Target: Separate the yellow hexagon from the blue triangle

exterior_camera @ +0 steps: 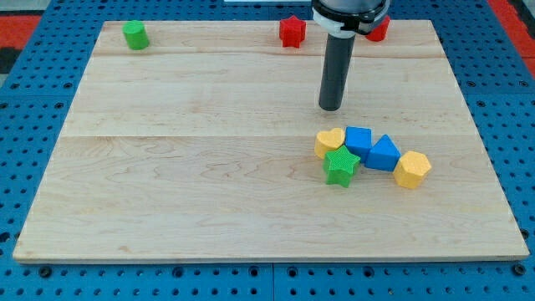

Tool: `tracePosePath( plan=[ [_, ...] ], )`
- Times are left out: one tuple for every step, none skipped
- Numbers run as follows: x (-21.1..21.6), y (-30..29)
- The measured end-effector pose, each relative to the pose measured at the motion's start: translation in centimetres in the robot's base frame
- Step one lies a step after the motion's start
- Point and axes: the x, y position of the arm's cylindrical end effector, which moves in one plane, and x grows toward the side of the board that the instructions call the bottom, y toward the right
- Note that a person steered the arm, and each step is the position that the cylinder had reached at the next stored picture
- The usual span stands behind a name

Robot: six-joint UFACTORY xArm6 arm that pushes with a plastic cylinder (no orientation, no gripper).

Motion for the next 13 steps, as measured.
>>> tracePosePath(
  plan=[
    [0.0, 0.1],
    [0.0, 0.2],
    [0.0, 0.3],
    [0.1, 0.3],
    [0.2, 0.3],
    [0.4, 0.5],
    [0.4, 0.5],
    [0.6, 0.5],
    [0.6, 0.5],
    [0.8, 1.7],
    [1.8, 8.1],
    [4.1, 13.7],
    [7.9, 13.6]
  ],
)
